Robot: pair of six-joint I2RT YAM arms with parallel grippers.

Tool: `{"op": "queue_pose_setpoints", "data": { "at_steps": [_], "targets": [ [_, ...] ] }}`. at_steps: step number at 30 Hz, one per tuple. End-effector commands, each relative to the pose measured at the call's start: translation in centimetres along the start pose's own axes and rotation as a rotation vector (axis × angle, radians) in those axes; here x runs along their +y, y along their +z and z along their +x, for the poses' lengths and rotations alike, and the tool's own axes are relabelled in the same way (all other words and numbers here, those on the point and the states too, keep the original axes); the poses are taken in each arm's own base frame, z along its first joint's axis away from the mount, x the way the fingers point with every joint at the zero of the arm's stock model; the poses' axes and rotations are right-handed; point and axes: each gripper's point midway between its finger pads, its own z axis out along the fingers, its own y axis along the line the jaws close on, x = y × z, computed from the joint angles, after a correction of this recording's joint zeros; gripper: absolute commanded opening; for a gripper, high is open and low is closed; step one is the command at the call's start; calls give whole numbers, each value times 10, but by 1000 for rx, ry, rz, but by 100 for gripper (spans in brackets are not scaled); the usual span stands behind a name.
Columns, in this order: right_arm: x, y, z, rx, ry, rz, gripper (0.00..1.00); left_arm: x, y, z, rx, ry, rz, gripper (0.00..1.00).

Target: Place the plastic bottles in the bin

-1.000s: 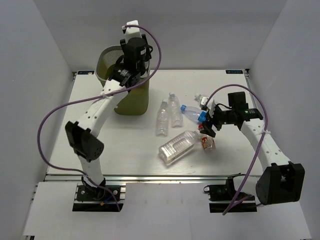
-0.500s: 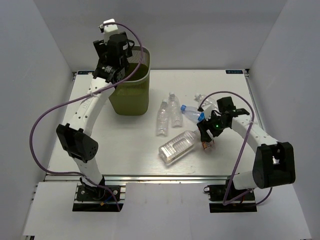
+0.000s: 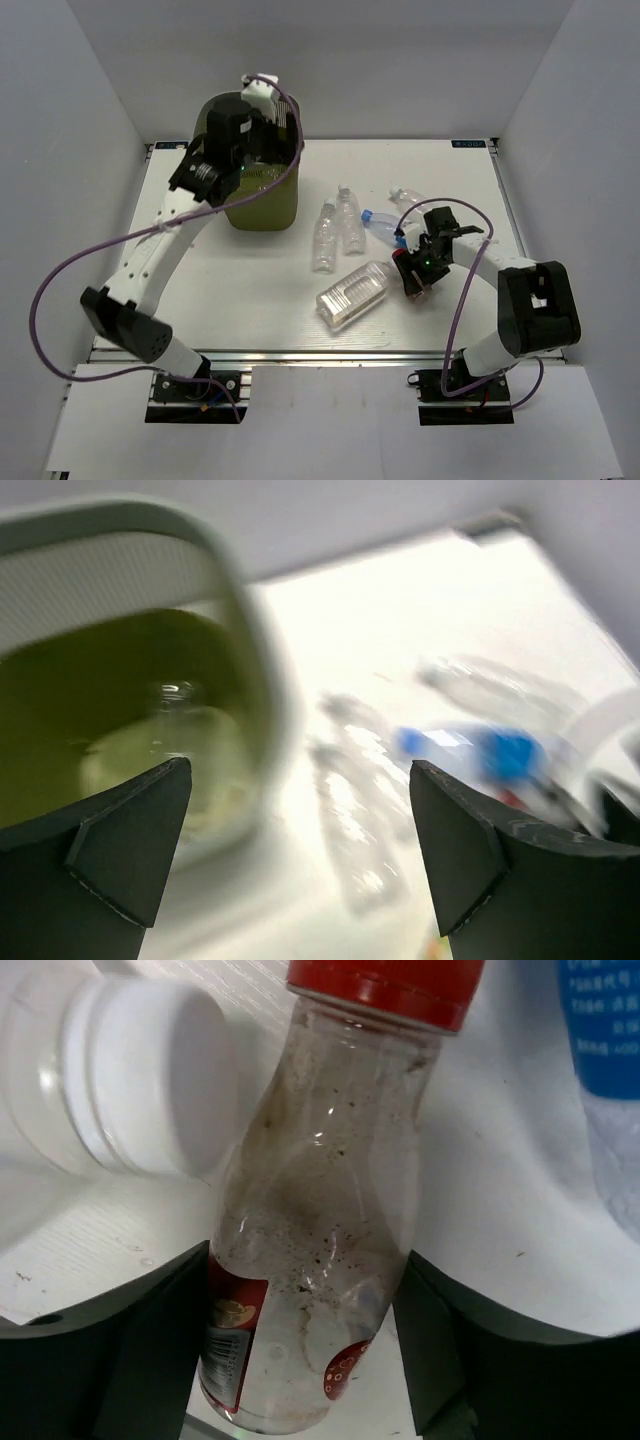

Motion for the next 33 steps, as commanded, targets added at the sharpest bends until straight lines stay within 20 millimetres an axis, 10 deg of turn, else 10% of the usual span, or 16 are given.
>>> {"op": "queue_pose_setpoints", "data": {
  "at_steps": [1, 8, 15, 16, 17, 21, 30, 33],
  "targets": [
    [0, 13, 7, 48, 36, -11, 61, -74, -58, 29, 87, 48, 395, 99],
    [-14, -48, -37, -90, -90, 87, 14, -121, -102, 151, 392, -3, 571, 99],
    [-5, -178, -192, -529, -299, 122, 16, -94, -84, 236, 476, -41, 280, 99],
    [4, -227, -231, -668, -353, 129, 18, -91, -80, 243, 484, -49, 252, 99],
    [1, -214, -244, -649, -343, 87, 18, -92, -78, 251, 494, -52, 245, 99],
    [63, -283, -327, -908, -465, -113, 19, -95, -73, 288, 499, -89, 236, 99],
    [175, -326, -408, -1336, -727, -474, 30, -101, -81, 305, 500, -145, 219, 99],
    [201, -308, -421, -1345, -717, -571, 32, -102, -82, 299, 478, -151, 215, 99]
  ]
}}
